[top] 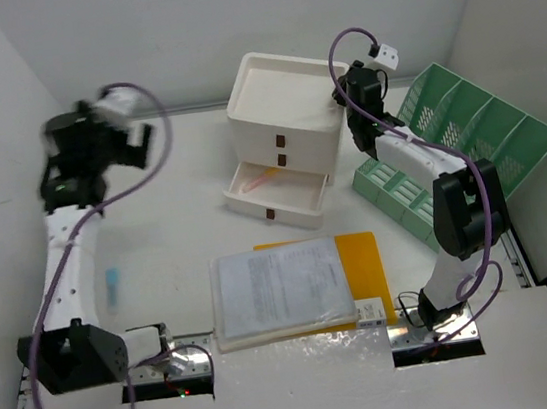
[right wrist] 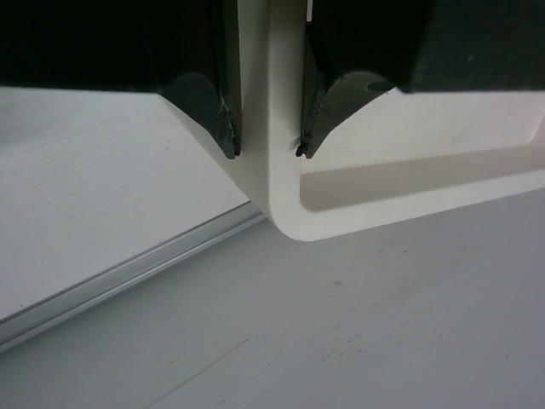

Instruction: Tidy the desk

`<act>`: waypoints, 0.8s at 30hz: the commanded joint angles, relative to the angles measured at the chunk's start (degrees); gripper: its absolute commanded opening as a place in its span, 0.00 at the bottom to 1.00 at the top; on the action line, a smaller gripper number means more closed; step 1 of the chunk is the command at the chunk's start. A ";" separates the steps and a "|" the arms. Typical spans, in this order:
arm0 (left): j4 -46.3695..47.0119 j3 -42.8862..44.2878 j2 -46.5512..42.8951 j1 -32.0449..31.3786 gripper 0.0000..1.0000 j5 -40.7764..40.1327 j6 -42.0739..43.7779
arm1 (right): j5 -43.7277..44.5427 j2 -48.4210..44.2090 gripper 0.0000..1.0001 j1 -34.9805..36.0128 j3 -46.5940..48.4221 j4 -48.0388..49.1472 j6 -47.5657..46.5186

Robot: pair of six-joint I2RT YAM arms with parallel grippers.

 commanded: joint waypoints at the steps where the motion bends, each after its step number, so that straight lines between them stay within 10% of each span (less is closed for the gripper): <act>1: -16.69 -6.55 -1.01 19.20 1.00 4.50 2.79 | -7.04 3.66 0.00 0.40 -1.98 -10.53 1.34; 5: -25.17 -15.18 -0.66 37.92 1.00 13.03 13.45 | -8.36 4.72 0.00 0.32 -1.01 -10.88 1.86; 11: -27.55 -23.98 -0.22 48.49 1.00 16.55 21.72 | -9.59 5.33 0.00 0.32 -0.56 -11.49 2.83; 21: -14.38 -34.44 5.84 54.58 0.99 8.12 23.66 | -7.13 4.28 0.00 0.32 -2.32 -11.23 2.83; 24: -13.75 -34.18 10.05 54.49 0.83 9.52 24.28 | -6.96 4.19 0.00 0.32 -2.50 -11.06 2.92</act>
